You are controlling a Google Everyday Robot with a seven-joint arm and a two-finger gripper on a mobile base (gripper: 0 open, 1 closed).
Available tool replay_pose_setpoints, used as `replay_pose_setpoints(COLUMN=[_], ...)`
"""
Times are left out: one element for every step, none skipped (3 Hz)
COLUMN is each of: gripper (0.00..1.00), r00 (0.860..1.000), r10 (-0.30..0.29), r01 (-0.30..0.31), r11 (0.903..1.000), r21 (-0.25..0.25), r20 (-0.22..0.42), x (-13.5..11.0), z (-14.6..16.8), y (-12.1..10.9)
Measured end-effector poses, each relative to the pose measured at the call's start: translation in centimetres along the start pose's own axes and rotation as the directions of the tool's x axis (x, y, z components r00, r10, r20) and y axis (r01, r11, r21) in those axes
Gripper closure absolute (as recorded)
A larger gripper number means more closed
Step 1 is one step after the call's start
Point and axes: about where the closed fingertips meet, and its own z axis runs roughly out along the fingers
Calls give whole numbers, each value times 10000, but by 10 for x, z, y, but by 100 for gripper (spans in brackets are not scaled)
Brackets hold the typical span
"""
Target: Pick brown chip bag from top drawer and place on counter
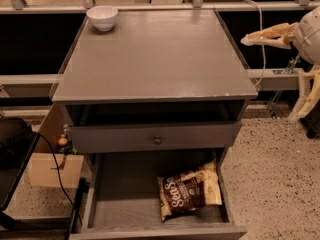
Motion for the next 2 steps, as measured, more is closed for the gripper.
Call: replay_pose_setpoints(gripper=[0, 0], r00=[9999, 9930], r10=[-117, -1157], r01=[117, 1164], r11=[9999, 9927], r21=[41, 315], r20=[-22, -218], x=[-1, -6], z=[1, 10], y=[-1, -7])
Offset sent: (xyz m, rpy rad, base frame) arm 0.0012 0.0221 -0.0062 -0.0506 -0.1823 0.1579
